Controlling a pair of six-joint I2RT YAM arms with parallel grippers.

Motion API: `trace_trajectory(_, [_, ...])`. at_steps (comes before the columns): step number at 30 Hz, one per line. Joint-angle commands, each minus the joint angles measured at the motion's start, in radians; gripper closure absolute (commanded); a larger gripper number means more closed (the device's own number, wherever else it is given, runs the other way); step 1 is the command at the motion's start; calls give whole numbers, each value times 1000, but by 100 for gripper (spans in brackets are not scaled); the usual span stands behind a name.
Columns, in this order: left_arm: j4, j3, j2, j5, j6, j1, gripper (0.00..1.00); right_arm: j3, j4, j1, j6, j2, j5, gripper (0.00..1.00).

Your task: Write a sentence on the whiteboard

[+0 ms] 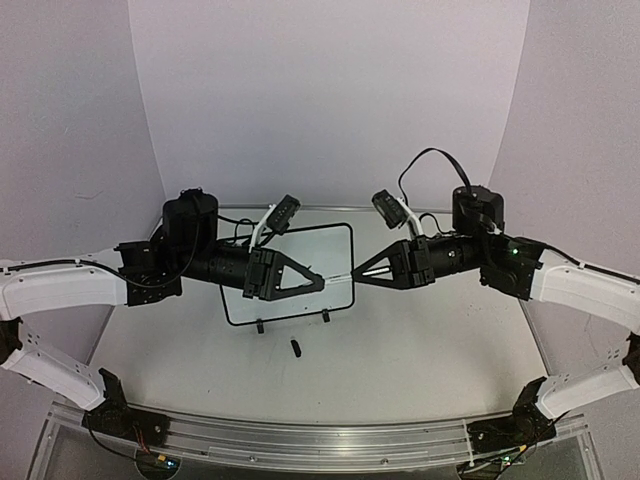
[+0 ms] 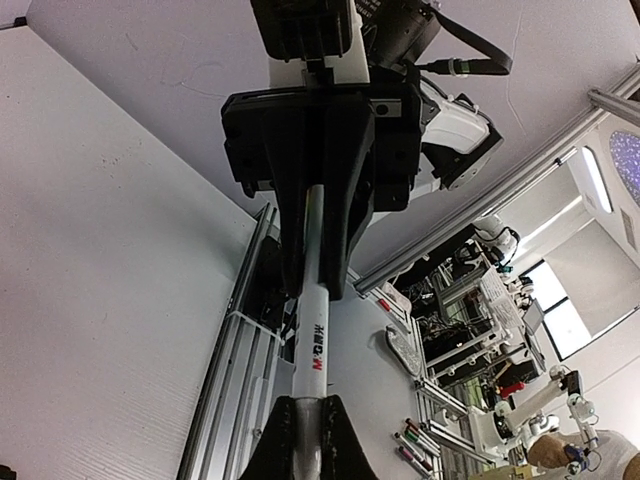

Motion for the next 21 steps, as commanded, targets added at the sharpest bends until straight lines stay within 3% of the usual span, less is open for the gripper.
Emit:
trace_trajectory(1, [97, 15, 18, 36, -21, 5, 100, 50, 33, 19, 8, 30, -31, 91])
trace_trajectory(7, [122, 17, 34, 53, -25, 5, 100, 84, 53, 31, 6, 64, -46, 80])
trace_trajectory(21, [141, 4, 27, 46, -29, 5, 100, 119, 92, 57, 16, 135, -65, 83])
